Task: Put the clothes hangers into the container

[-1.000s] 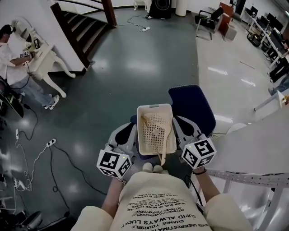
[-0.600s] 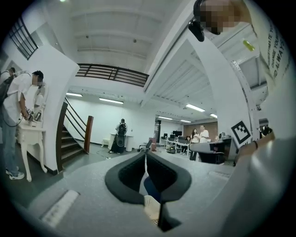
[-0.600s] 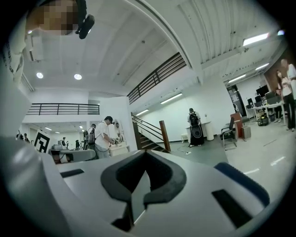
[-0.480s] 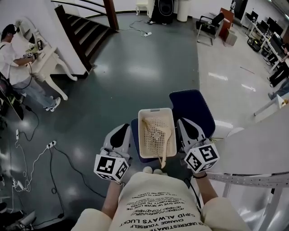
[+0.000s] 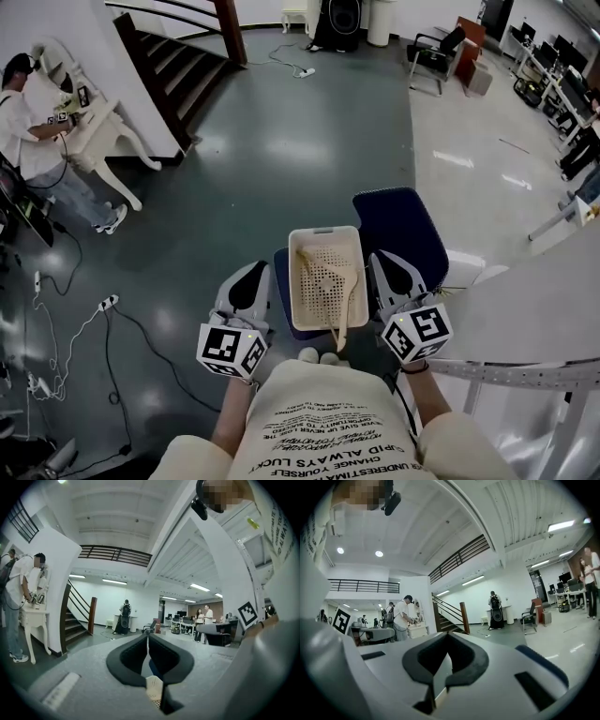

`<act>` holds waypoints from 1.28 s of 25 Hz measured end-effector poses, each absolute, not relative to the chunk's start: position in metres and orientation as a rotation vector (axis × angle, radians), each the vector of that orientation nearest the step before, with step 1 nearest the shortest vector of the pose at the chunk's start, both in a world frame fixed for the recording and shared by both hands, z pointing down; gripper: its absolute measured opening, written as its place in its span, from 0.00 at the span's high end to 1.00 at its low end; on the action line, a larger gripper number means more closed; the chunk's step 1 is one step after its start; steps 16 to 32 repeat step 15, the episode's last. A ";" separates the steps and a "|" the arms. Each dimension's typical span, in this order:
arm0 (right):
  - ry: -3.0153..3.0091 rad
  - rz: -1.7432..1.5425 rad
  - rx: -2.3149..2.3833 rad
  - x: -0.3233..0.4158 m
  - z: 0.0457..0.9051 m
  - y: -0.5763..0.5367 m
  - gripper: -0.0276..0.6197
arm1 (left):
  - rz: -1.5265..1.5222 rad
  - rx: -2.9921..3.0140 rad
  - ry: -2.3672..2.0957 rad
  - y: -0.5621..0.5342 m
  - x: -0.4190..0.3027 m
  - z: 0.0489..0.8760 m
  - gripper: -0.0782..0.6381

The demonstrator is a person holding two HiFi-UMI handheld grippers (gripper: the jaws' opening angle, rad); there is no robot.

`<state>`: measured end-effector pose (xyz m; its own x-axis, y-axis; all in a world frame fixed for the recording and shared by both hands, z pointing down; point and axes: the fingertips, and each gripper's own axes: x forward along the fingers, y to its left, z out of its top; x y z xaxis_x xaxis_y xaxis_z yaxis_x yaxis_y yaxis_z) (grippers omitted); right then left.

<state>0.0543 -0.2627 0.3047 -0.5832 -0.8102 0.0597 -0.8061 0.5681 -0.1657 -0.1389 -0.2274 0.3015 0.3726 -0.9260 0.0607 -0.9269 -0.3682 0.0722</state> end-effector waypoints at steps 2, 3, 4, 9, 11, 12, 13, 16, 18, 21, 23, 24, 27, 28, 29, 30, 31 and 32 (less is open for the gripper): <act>2.762 -0.278 -1.425 0.054 0.308 -0.261 0.95 | 0.021 2.522 -1.713 -0.226 -0.140 0.303 0.85; 2.761 -0.280 -1.426 0.054 0.309 -0.261 0.95 | 0.023 2.521 -1.715 -0.226 -0.140 0.304 0.85; 2.759 -0.281 -1.426 0.054 0.309 -0.260 0.95 | 0.024 2.520 -1.717 -0.226 -0.140 0.304 0.85; 2.754 -0.286 -1.435 0.056 0.307 -0.261 0.95 | 0.029 2.512 -1.725 -0.225 -0.142 0.302 0.85; 2.753 -0.287 -1.439 0.057 0.307 -0.261 0.95 | 0.029 2.510 -1.728 -0.225 -0.143 0.301 0.85; 2.753 -0.288 -1.441 0.057 0.307 -0.261 0.95 | 0.029 2.509 -1.730 -0.225 -0.143 0.301 0.85; 2.752 -0.290 -1.442 0.058 0.307 -0.261 0.95 | 0.030 2.509 -1.732 -0.225 -0.143 0.301 0.85; 2.749 -0.296 -1.443 0.059 0.308 -0.260 0.95 | 0.033 2.507 -1.737 -0.224 -0.143 0.301 0.85; 2.749 -0.296 -1.443 0.059 0.308 -0.260 0.95 | 0.033 2.507 -1.737 -0.224 -0.143 0.301 0.85; 2.749 -0.296 -1.443 0.059 0.308 -0.260 0.95 | 0.033 2.507 -1.737 -0.224 -0.143 0.301 0.85; 2.749 -0.296 -1.443 0.059 0.308 -0.260 0.95 | 0.033 2.507 -1.737 -0.224 -0.143 0.301 0.85; 2.749 -0.296 -1.443 0.059 0.308 -0.260 0.95 | 0.033 2.507 -1.737 -0.224 -0.143 0.301 0.85; 2.749 -0.296 -1.443 0.059 0.308 -0.260 0.95 | 0.033 2.507 -1.737 -0.224 -0.143 0.301 0.85; 2.749 -0.296 -1.443 0.059 0.308 -0.260 0.95 | 0.033 2.507 -1.737 -0.224 -0.143 0.301 0.85; 2.749 -0.296 -1.443 0.059 0.308 -0.260 0.95 | 0.033 2.507 -1.737 -0.224 -0.143 0.301 0.85; 2.749 -0.296 -1.443 0.059 0.308 -0.260 0.95 | 0.033 2.507 -1.737 -0.224 -0.143 0.301 0.85; 2.749 -0.296 -1.443 0.059 0.308 -0.260 0.95 | 0.033 2.507 -1.737 -0.224 -0.143 0.301 0.85; 2.749 -0.296 -1.443 0.059 0.308 -0.260 0.95 | 0.033 2.507 -1.737 -0.224 -0.143 0.301 0.85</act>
